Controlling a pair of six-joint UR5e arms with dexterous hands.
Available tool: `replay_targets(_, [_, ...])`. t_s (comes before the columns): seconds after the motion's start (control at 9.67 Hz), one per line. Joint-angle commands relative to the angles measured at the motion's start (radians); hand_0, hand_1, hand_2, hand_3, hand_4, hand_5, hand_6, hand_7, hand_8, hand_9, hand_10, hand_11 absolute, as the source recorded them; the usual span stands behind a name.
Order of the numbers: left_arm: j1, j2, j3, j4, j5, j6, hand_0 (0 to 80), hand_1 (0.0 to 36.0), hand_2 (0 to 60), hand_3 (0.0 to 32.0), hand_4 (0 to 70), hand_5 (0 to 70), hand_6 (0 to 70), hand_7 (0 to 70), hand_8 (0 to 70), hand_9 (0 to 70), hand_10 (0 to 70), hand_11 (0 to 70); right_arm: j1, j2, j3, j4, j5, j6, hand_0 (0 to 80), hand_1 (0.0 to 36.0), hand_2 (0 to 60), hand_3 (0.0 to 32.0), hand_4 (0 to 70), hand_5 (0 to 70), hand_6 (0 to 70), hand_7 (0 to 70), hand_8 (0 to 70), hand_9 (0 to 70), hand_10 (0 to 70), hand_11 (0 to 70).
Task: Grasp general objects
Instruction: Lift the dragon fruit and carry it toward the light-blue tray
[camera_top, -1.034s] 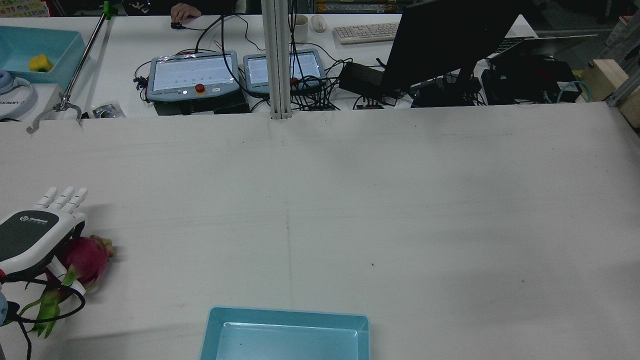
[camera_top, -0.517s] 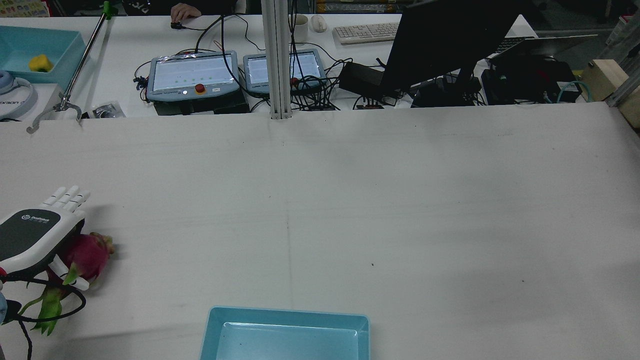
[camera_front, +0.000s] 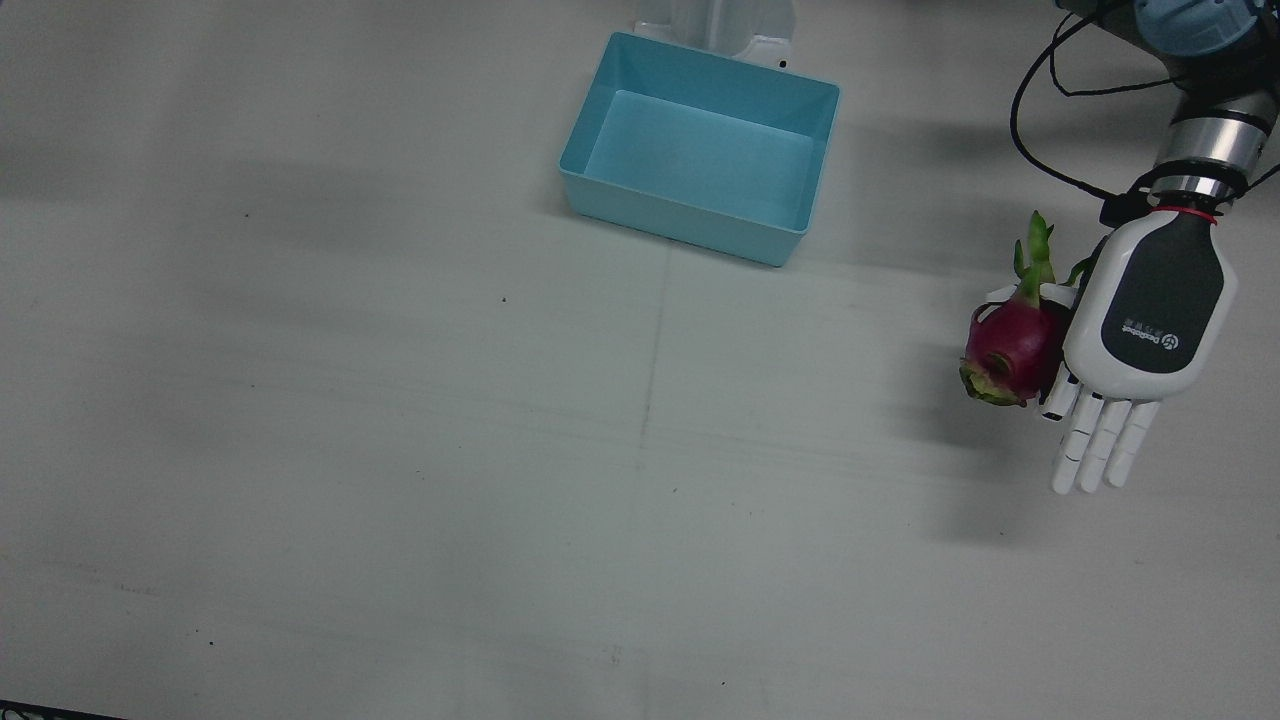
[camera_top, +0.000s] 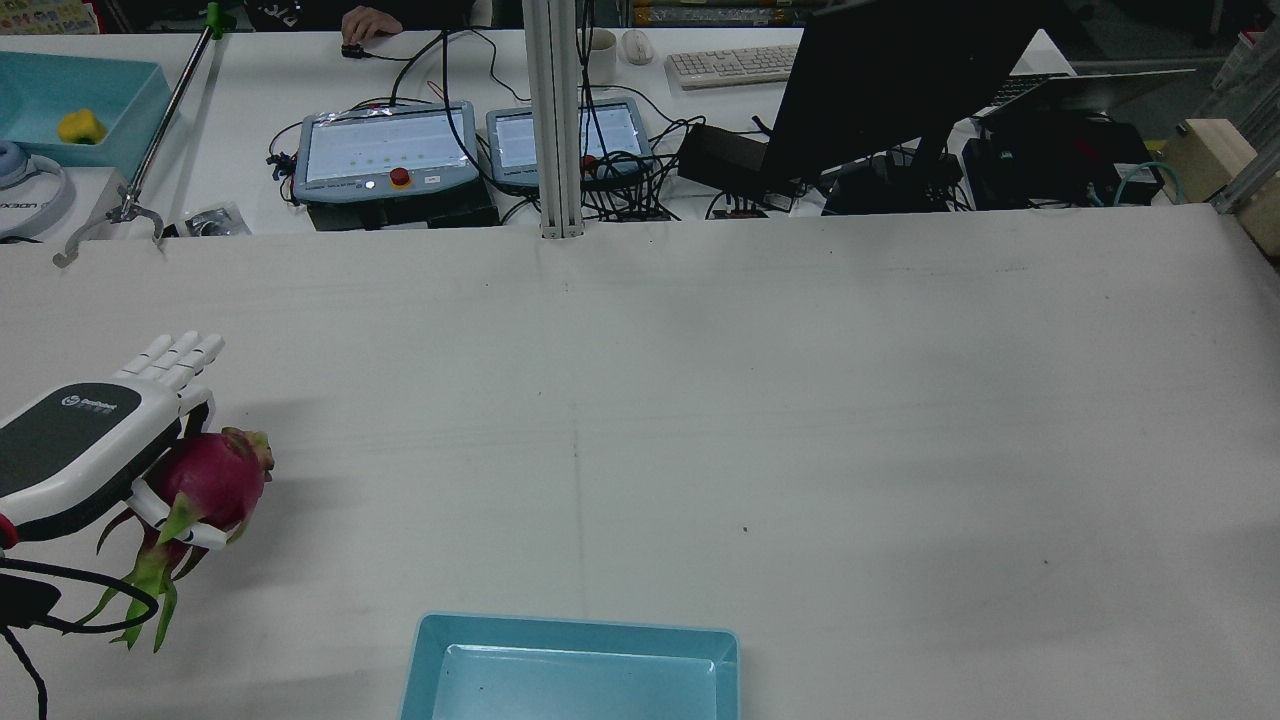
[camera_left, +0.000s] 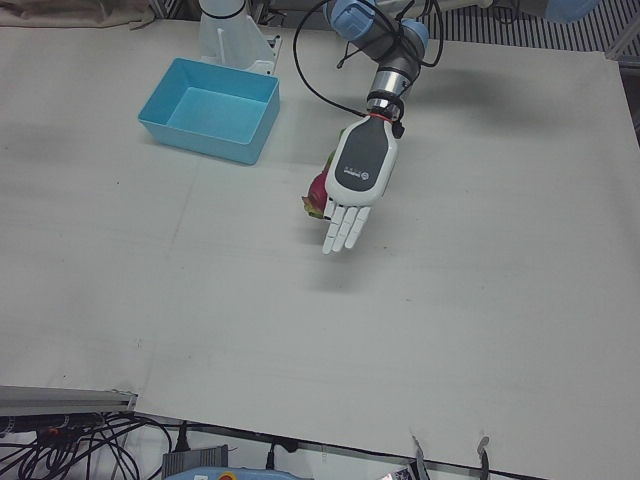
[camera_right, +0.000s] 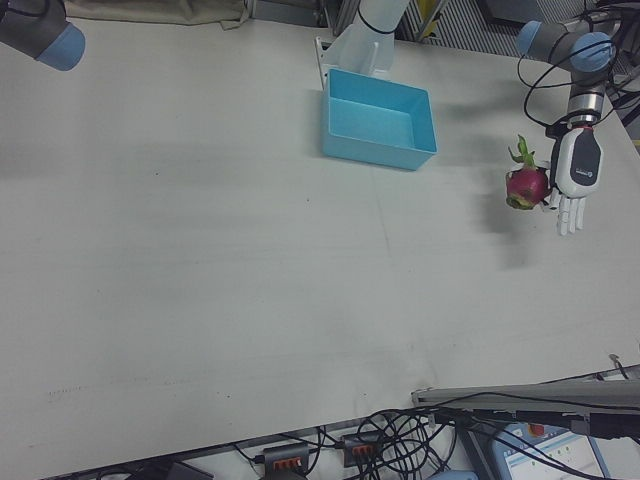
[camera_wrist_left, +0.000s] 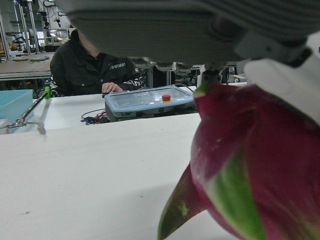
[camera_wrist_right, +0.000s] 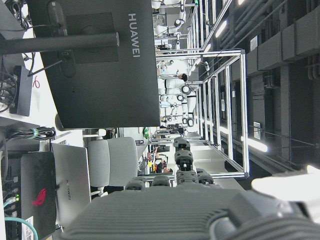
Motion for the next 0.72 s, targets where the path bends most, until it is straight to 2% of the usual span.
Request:
replay_targets(0.0, [-0.1, -0.129, -0.045, -0.001, 0.257, -0.072, 40.9, 10.4, 15.0, 0.0, 6.2, 69.4, 0.0, 3.8, 0.0, 0.0, 0.0, 0.0, 0.0, 0.0, 0.0, 0.001, 0.0, 0.0, 0.0, 0.0, 0.0, 0.0, 0.0, 0.0, 0.0, 0.0, 0.0, 0.0, 0.0, 0.0])
replay_targets(0.1, [-0.123, -0.164, -0.049, 0.001, 0.357, -0.097, 42.3, 11.0, 15.7, 0.0, 8.3, 70.0, 0.0, 4.9, 0.0, 0.0, 0.0, 0.0, 0.0, 0.0, 0.0, 0.001, 0.0, 0.0, 0.0, 0.0, 0.0, 0.0, 0.0, 0.0, 0.0, 0.0, 0.0, 0.0, 0.0, 0.0])
replay_targets(0.31, [-0.128, -0.241, -0.051, 0.015, 0.499, -0.173, 43.3, 11.2, 17.0, 0.0, 13.5, 70.0, 0.0, 7.0, 0.0, 0.0, 0.0, 0.0, 0.0, 0.0, 0.0, 0.001, 0.0, 0.0, 0.0, 0.0, 0.0, 0.0, 0.0, 0.0, 0.0, 0.0, 0.0, 0.0, 0.0, 0.0])
replay_targets(0.62, [-0.125, -0.258, -0.138, 0.015, 0.659, -0.239, 44.7, 11.5, 18.2, 0.0, 19.0, 70.0, 0.0, 11.1, 0.0, 0.8, 0.0, 0.0, 0.0, 0.0, 0.0, -0.001, 0.0, 0.0, 0.0, 0.0, 0.0, 0.0, 0.0, 0.0, 0.0, 0.0, 0.0, 0.0, 0.0, 0.0])
